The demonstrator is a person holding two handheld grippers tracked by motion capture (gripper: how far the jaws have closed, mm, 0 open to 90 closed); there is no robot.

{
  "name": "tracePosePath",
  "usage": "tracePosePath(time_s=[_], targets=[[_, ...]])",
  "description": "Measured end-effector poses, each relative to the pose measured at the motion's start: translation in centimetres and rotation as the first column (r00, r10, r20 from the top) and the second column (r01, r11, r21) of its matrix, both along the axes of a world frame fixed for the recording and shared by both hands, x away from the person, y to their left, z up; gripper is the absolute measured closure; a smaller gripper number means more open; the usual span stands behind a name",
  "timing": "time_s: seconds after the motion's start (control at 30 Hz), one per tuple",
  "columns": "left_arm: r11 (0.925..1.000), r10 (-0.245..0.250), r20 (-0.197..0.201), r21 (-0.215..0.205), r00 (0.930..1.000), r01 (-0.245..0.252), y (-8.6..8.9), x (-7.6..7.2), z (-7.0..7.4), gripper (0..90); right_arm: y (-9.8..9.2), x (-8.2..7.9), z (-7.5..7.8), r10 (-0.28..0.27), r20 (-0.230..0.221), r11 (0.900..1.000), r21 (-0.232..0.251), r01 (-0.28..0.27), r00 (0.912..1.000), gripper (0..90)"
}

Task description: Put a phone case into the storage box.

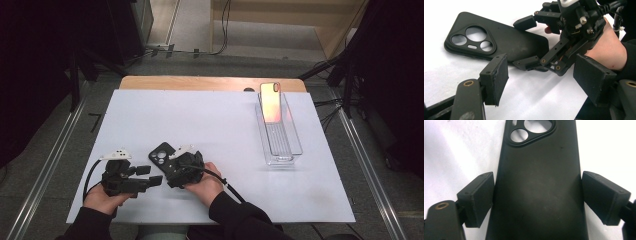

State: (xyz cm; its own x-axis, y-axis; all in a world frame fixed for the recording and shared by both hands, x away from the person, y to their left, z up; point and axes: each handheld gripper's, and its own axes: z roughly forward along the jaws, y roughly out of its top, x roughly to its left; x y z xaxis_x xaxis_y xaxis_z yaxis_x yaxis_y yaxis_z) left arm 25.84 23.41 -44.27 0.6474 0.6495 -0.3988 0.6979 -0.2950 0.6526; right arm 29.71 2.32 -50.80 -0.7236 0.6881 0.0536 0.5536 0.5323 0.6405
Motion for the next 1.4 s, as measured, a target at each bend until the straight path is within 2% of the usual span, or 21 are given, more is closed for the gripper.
tracePosePath(time_s=[0.2, 0.37, 0.63, 0.83, 0.93, 1.07, 1.2, 1.4], targets=[[1.0, 0.0, 0.0, 0.0, 1.0, 0.0, 0.0, 0.0, 0.0, 28.1, -0.3, 0.3, 0.2, 0.015, -0.018, 1.0, 0.009, -0.015, 0.9997, 14.7], [1.0, 0.004, -0.001, -0.002, 1.0, -0.004, 0.0, 0.0, 0.0, 28.1, -0.9, 0.8, 0.7, 0.018, -0.04, 0.999, 0.039, -0.016, 0.999, 15.6], [1.0, 0.005, 0.0, -0.005, 1.0, -0.005, 0.0, 0.0, 0.1, 28.1, -2.5, 1.3, 2.6, 0.011, -0.037, 0.997, 0.072, -0.008, 0.9993, 15.7], [1.0, 0.005, -0.002, -0.004, 1.0, -0.005, -0.1, 0.1, 0.1, 28.1, -4.6, 1.6, 4.3, 0.0, -0.041, 0.994, 0.108, 0.005, 0.9991, 15.6], [1.0, 0.004, -0.001, -0.008, 1.0, -0.004, -0.4, 0.2, 0.2, 28.1, -5.8, 1.7, 4.9, -0.004, -0.066, 0.992, 0.123, 0.012, 0.9978, 15.6], [1.0, -0.006, -0.004, -0.004, 1.0, 0.006, -0.9, 0.4, 0.2, 28.0, -7.6, 1.6, 5.8, -0.019, -0.075, 0.989, 0.147, 0.03, 0.997, 15.5], [0.9997, -0.013, 0.008, 0.02, 0.9999, 0.013, -1.6, 0.6, 0.2, 28.0, -9.7, 1.2, 6.6, -0.047, -0.063, 0.984, 0.17, 0.057, 0.9969, 15.3], [0.9992, -0.039, 0.001, 0.011, 0.9993, 0.039, -2.7, 1.1, 0.2, 28.0, -12.8, 0.7, 7.2, -0.08, -0.062, 0.978, 0.186, 0.09, 0.9949, 15.2]])
